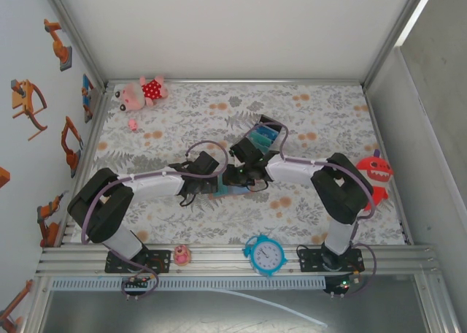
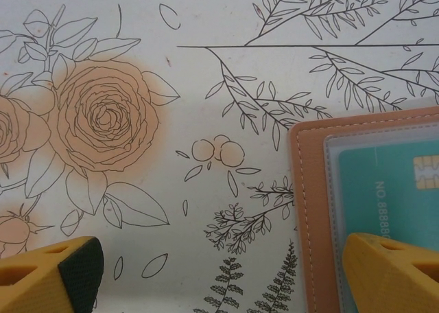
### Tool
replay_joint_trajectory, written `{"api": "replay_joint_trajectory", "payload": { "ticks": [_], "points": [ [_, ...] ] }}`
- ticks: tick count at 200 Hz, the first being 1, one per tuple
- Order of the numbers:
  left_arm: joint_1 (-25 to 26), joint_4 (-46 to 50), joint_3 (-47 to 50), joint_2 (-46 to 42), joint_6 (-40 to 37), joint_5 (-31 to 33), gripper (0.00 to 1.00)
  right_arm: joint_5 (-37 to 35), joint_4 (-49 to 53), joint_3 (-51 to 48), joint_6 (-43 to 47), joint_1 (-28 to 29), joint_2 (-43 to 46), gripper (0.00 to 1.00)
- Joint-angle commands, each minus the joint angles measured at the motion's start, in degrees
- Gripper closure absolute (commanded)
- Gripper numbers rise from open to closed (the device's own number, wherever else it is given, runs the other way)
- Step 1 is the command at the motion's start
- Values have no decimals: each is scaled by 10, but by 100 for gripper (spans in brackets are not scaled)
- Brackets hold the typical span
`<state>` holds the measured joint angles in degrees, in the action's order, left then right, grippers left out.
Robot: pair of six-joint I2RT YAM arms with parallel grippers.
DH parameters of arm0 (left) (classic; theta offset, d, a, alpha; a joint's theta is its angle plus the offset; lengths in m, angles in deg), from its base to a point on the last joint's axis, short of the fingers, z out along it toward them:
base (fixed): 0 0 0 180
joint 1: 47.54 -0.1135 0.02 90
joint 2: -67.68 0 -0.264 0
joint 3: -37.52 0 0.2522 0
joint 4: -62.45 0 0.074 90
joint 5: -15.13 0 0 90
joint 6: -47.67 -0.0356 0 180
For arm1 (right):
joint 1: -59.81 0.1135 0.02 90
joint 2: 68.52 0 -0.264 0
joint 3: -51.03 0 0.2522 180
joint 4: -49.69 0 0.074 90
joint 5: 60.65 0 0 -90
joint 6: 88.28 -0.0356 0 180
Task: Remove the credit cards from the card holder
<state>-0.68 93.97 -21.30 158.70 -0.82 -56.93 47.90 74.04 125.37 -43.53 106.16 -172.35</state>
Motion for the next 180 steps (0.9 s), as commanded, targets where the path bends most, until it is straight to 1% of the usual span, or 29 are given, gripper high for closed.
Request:
{"api": "replay_joint_trajectory", "payload": {
  "ticks": [1,73,110,135,156,180],
  "points": [
    [0,26,9,16,4,-5,10,8,-12,14,-9,4,-16,82],
    [-1,32,6,20,6,-3,9,13,-21,5,-17,0,-23,82],
    [0,35,3,23,7,-3,9,72,-114,-27,-50,-9,-26,82],
    [1,35,0,25,7,-4,9,108,-180,-47,-79,-16,-34,86],
    [2,37,-1,28,7,-3,9,121,-216,-63,-94,-22,-31,90],
    [2,39,-1,30,8,-2,9,121,-223,-74,-95,-29,-20,92]
  ]
}}
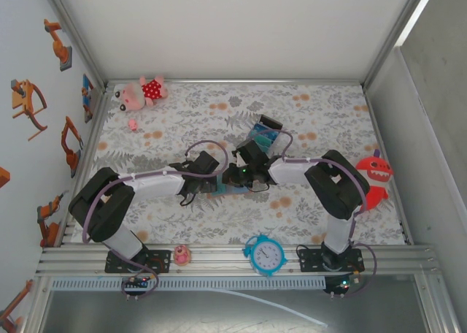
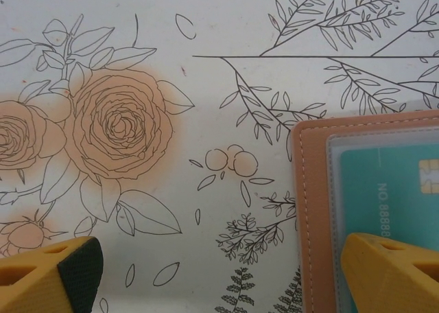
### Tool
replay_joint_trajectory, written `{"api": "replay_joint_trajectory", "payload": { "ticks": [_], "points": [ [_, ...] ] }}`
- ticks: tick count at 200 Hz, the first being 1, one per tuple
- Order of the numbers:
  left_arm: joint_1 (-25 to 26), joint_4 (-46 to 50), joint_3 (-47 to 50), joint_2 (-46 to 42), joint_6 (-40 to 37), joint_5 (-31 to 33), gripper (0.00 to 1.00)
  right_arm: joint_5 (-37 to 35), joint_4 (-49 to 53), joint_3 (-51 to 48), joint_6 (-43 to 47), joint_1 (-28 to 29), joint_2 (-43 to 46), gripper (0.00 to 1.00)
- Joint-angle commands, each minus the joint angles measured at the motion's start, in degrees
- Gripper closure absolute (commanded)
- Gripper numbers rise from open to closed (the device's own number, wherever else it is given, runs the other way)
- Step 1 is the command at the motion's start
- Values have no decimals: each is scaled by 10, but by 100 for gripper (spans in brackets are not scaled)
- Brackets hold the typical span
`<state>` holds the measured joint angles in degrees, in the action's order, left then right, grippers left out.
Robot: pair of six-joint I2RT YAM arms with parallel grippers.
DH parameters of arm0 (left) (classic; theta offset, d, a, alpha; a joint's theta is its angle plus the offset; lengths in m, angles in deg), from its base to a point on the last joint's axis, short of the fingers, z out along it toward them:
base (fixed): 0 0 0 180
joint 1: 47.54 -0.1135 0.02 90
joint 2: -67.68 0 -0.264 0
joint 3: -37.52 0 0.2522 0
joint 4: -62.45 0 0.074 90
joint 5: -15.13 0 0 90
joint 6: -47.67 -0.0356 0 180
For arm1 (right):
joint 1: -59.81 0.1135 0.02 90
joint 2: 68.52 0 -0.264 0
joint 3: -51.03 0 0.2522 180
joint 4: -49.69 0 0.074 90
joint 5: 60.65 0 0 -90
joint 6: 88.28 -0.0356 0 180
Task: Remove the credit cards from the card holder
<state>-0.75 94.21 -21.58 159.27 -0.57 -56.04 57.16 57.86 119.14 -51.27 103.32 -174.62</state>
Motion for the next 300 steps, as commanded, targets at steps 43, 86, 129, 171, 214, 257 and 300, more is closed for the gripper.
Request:
{"api": "replay_joint_trajectory", "payload": {
  "ticks": [43,86,129,171,214,257,300],
  "points": [
    [2,43,-2,28,5,-8,9,27,-69,-30,-17,-13,17,95],
    [2,49,-7,32,4,-1,9,25,-72,-49,-14,-26,35,97],
    [2,51,-10,33,4,1,9,9,-27,-48,14,-34,54,99],
    [2,55,-10,33,5,5,9,-17,37,-32,46,-37,68,99],
    [2,56,-11,30,4,6,9,-32,69,-23,63,-37,78,100],
    [2,56,-12,29,3,7,9,-58,124,-6,84,-36,90,100],
    [2,57,-16,29,3,6,9,-73,163,18,99,-27,89,96]
  ]
}}
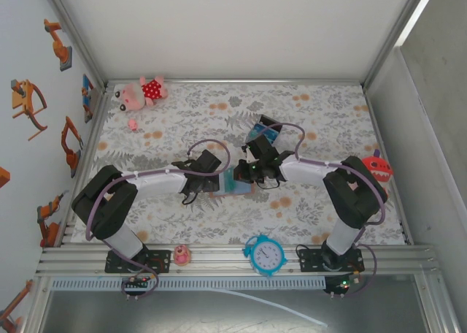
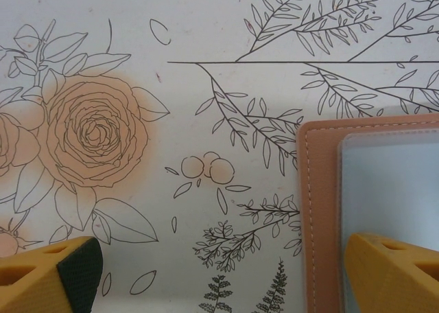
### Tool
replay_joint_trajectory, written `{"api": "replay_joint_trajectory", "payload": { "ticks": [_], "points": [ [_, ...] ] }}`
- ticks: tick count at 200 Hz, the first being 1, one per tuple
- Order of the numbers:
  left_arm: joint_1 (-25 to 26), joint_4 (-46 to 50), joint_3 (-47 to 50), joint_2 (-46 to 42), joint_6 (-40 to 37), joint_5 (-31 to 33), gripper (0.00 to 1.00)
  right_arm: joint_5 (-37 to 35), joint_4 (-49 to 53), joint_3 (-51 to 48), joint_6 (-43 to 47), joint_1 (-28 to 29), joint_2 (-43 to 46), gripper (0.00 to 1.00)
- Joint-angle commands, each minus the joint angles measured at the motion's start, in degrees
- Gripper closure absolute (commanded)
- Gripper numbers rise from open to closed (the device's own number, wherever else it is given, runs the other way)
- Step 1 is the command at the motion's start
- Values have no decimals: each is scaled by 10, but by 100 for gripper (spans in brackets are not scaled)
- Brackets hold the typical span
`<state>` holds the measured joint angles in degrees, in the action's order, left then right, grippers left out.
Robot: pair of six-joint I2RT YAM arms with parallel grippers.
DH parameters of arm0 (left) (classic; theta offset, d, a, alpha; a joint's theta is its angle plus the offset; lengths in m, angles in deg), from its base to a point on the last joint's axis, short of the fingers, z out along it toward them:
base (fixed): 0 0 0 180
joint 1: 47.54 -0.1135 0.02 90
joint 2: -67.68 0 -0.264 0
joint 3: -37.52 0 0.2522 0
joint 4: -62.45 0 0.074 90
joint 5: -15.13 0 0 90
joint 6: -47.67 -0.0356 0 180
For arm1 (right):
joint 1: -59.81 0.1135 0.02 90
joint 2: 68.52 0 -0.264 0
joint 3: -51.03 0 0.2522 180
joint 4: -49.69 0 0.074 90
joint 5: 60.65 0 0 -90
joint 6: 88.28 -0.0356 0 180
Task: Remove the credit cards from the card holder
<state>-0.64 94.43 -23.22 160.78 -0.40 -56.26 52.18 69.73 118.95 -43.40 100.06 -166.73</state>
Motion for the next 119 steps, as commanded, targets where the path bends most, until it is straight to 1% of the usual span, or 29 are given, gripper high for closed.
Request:
{"api": "replay_joint_trajectory", "payload": {
  "ticks": [1,28,78,105,119],
  "points": [
    [1,55,0,14,1,8,9,-24,45,19,20,5,10,96],
    [1,53,-1,15,1,6,9,-24,46,31,21,13,0,90],
    [2,49,-4,17,1,1,9,-29,55,48,25,24,-15,85],
    [2,49,-4,16,1,1,9,-39,67,56,28,27,-23,84],
    [2,49,-4,15,1,1,9,-49,78,60,31,27,-27,87]
  ]
}}
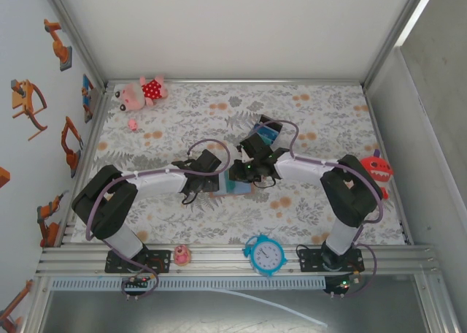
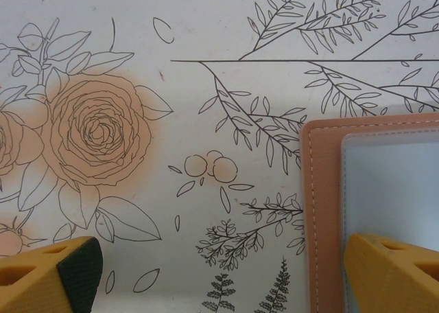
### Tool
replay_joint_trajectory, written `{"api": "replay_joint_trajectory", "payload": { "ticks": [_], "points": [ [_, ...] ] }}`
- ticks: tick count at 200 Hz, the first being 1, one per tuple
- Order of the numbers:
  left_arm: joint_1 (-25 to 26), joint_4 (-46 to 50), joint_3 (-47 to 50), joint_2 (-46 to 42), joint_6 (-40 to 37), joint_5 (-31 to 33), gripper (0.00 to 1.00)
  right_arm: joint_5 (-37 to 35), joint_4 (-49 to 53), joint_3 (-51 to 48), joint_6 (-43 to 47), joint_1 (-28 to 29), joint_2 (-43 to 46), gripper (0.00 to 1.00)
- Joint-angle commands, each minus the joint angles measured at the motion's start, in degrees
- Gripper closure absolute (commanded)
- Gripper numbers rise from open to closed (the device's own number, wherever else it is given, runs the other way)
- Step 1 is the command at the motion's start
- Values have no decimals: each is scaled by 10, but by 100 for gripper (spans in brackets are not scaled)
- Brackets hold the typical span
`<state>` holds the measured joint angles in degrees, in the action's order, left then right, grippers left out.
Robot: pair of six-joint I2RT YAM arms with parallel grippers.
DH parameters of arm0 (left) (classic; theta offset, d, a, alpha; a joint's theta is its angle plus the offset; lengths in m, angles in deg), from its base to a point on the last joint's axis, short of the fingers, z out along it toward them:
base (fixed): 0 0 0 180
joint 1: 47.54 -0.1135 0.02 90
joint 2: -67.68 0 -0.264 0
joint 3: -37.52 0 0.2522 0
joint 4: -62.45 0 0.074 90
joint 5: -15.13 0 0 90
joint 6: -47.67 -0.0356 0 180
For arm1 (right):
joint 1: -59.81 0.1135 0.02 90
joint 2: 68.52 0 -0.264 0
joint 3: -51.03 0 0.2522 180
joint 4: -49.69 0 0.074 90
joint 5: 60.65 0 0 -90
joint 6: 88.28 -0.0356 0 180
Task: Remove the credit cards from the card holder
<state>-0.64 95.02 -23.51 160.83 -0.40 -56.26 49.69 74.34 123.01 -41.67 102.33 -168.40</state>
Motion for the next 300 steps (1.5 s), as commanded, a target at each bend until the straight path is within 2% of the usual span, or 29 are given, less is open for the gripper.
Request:
{"api": "replay_joint_trajectory", "payload": {
  "ticks": [1,50,90,156,203,257,279,300],
  "points": [
    [2,43,-1,14,1,1,9,-24,33,20,14,5,-11,87],
    [2,49,-1,7,3,10,9,-50,66,32,34,5,-9,99],
    [0,48,-1,6,-13,28,9,-73,106,51,72,4,27,100],
    [-21,38,-17,-10,-64,40,8,-164,223,132,161,-5,56,100],
    [-39,32,-34,-16,-89,45,8,-234,291,209,268,-35,54,100],
    [-32,40,-34,-52,-87,46,5,-310,306,268,408,-60,29,100],
    [-32,42,-26,-77,-84,50,0,-311,298,279,461,-71,18,100],
    [-32,50,-22,-99,-81,58,3,-307,286,282,503,-79,8,100]
  ]
}}
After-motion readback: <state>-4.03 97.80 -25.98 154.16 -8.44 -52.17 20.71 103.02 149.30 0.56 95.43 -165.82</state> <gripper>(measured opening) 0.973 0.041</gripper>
